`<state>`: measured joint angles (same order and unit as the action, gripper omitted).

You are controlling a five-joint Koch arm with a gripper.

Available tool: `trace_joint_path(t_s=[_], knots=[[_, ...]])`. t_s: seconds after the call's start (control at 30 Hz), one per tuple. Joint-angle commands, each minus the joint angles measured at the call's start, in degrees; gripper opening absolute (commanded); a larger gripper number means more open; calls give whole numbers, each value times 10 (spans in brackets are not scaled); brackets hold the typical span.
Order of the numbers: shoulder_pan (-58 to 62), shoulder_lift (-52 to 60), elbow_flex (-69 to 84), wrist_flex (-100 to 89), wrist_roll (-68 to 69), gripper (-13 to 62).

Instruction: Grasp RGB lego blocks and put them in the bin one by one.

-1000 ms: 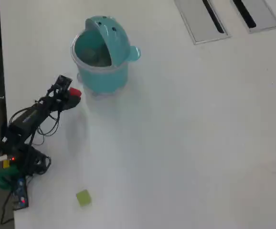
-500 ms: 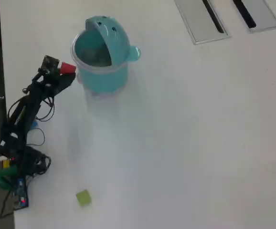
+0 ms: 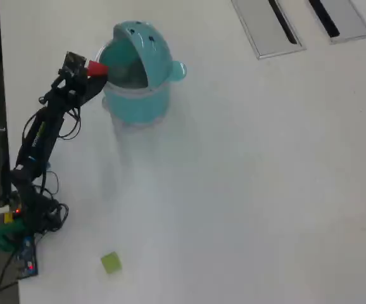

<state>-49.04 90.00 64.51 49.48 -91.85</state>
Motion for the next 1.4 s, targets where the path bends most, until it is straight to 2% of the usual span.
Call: trace_joint_path(t_s=[0.0, 0.2, 0.67, 0.77, 0.9, 1.07, 1.37], knots=[[4, -12, -92, -9, 0, 147], [18, -61, -120, -33, 0, 147], [44, -241, -308, -56, 1, 148], [50, -254, -309, -69, -6, 192], [52, -262, -309, -72, -18, 205], [58, -264, -308, -71, -40, 286], [74, -192, -296, -24, -38, 294]])
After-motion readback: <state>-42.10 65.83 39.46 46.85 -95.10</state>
